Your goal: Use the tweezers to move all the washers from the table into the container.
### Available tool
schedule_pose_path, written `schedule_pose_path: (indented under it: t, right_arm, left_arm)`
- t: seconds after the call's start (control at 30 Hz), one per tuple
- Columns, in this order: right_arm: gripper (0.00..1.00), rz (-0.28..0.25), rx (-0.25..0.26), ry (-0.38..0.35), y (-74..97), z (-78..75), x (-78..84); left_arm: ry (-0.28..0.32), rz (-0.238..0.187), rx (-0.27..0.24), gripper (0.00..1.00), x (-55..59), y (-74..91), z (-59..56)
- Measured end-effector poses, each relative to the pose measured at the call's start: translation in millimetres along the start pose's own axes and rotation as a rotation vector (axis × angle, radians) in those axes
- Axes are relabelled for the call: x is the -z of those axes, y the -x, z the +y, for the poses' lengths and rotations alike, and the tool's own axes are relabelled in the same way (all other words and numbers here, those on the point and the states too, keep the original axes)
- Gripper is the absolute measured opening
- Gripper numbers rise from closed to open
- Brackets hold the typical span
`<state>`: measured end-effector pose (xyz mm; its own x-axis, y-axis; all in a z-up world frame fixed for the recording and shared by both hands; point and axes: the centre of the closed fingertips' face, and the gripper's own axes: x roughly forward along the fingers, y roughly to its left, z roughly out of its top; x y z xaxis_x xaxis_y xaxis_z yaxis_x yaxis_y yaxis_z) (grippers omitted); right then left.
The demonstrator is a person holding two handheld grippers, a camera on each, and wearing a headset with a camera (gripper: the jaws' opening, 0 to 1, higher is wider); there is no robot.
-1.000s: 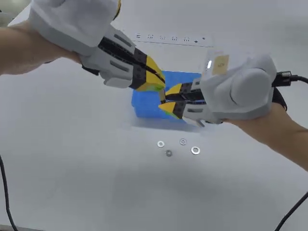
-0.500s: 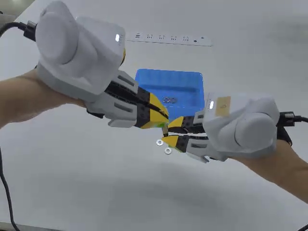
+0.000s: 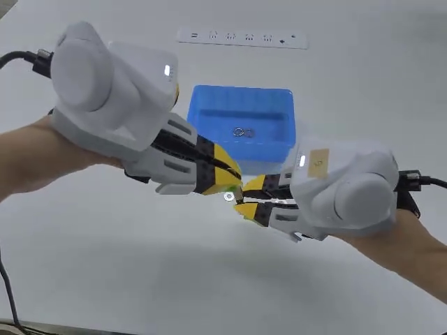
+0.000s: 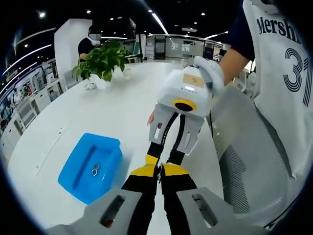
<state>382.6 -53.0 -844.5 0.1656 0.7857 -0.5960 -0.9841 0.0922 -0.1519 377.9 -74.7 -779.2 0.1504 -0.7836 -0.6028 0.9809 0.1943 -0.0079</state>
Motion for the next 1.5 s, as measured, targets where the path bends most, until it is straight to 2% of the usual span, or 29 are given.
schedule_pose_path:
  t: [0.23, 0.57, 1.5]
  right_arm:
    - [0.11, 0.009, -0.009, -0.014, -6.0, -0.9, 7.1]
    - [0.11, 0.012, -0.026, -0.028, -9.8, -2.8, 10.9]
    - [0.11, 0.012, -0.051, -0.041, -8.7, 1.2, 11.4]
  left_arm:
    - [0.017, 0.009, 0.006, 0.07, 7.5, -4.4, 2.4]
    - [0.026, 0.014, 0.009, 0.07, 11.1, -8.2, 5.8]
    - [0.047, 0.015, 0.036, 0.07, 9.2, -9.9, 4.0]
